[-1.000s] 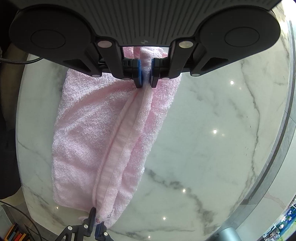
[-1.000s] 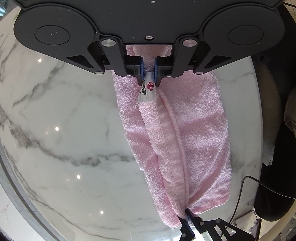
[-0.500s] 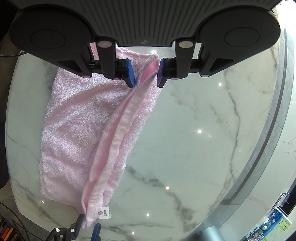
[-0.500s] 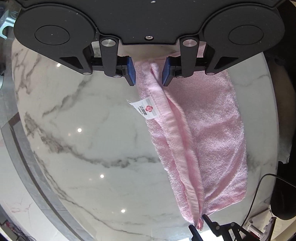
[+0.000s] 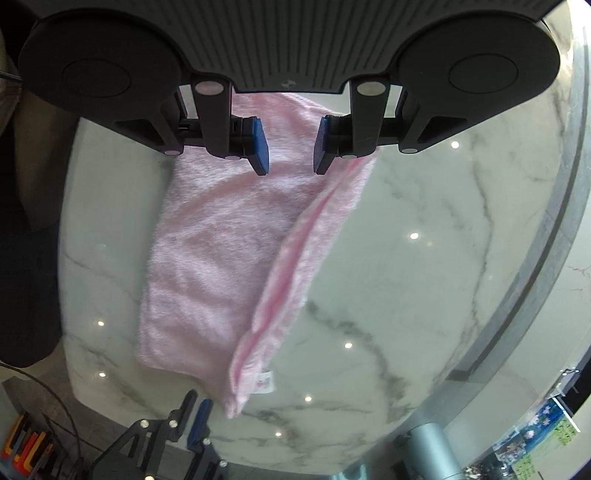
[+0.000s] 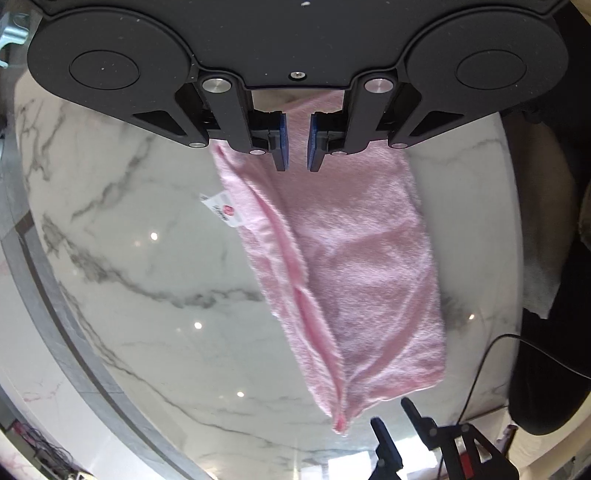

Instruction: Fold towel

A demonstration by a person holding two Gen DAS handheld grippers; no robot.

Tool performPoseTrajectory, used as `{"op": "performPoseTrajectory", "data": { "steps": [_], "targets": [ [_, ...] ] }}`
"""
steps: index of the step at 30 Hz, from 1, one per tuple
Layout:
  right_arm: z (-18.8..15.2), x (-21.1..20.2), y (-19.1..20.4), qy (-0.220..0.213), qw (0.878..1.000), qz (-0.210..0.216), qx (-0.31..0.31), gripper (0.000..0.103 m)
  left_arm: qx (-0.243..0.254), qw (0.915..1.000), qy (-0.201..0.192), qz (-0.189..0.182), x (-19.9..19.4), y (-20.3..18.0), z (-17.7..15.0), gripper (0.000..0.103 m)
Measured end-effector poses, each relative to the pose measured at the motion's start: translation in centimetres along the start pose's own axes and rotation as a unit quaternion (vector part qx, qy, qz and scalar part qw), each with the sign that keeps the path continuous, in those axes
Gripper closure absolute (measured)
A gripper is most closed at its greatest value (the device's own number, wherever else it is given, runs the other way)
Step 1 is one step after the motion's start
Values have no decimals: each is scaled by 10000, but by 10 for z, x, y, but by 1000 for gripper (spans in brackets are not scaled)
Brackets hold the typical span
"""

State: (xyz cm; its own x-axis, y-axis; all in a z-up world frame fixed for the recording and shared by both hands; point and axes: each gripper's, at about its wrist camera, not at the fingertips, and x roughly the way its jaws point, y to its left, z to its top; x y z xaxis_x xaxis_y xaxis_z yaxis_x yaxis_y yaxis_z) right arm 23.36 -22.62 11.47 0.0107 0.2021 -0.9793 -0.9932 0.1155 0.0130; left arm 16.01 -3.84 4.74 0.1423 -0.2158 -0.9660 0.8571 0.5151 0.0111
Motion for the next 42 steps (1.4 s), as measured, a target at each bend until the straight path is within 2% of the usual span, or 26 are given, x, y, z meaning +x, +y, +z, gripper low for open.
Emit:
{"op": "performPoseTrajectory", "data": {
  "steps": [6,17,23,28,31,42],
  "targets": [
    [8,32,-1,116,9999,25,39,94,-144,9997,180,25,36,-1,-1,78],
    [12,42,-38,171,9989,-294,330,94,-625,9965,-8,549,36,43,-1,78],
    [6,55,-48,286,9982,-261,457,94,-633,9966,134,501,50,44,-9,78],
    [0,57,-53,151,9981,-143,587,94,-919,9952,27,335,53,52,-16,78],
    [-2,56,-54,124,9980,-105,604,94,-891,9954,27,343,52,51,-17,78],
    [3,58,-42,302,9982,-367,371,93,-689,9969,22,370,51,50,-16,78]
  ]
}}
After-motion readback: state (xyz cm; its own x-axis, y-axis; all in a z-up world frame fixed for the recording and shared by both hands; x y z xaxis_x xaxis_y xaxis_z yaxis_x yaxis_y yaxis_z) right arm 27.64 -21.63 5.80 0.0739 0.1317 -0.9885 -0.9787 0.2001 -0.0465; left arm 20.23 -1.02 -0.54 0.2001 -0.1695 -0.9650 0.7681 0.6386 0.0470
